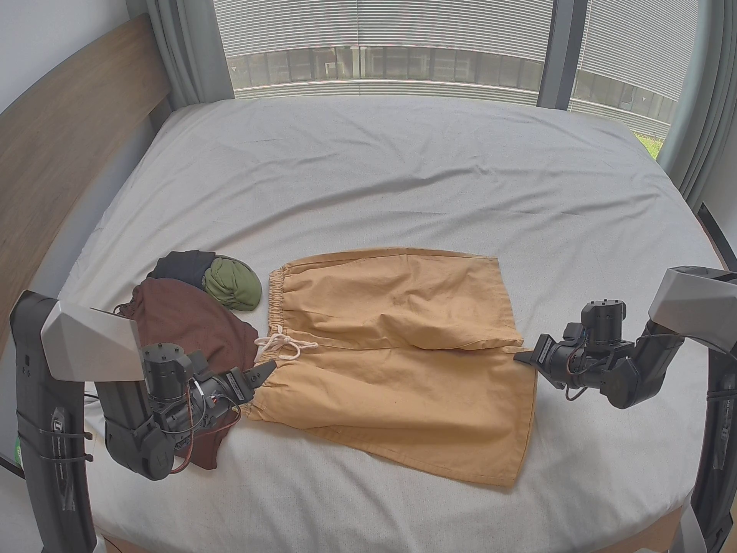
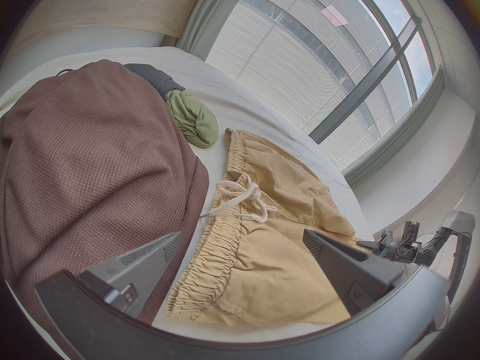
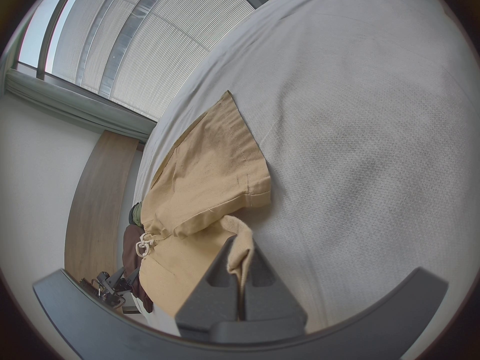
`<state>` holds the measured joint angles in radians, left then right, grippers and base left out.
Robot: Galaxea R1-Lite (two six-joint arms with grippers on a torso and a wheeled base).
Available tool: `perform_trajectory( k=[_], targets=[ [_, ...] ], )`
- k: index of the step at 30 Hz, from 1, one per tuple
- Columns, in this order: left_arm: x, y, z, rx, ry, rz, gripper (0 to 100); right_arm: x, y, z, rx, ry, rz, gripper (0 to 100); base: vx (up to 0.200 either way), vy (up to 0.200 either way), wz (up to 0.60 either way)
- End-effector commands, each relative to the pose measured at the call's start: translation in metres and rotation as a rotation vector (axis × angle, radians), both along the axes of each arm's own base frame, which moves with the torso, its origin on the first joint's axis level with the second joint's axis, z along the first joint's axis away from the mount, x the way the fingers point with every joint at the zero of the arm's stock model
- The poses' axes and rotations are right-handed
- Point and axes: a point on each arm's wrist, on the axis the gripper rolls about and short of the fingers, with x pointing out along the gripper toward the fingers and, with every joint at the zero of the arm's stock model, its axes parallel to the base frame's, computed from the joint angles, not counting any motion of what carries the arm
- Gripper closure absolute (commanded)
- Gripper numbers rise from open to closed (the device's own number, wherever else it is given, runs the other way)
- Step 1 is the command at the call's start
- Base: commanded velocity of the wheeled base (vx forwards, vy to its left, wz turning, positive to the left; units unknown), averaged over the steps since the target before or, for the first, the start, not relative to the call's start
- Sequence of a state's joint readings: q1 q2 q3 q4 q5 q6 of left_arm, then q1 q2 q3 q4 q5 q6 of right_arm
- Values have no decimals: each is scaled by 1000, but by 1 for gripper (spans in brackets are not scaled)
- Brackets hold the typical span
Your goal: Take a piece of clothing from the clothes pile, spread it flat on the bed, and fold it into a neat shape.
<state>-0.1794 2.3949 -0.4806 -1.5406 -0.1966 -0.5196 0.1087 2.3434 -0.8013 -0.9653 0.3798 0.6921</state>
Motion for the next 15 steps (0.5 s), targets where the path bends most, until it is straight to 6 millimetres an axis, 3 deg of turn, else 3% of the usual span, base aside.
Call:
perform_trajectory(
  k=[1,15],
  targets=[
    [0,0,-1,0,4,0,0,1,-1,-3,-1,4,-3,100,0,0,0],
    [0,1,-6,3,20,3,0,3,-7,-6,-14,1,-16,100,0,0,0]
  ],
)
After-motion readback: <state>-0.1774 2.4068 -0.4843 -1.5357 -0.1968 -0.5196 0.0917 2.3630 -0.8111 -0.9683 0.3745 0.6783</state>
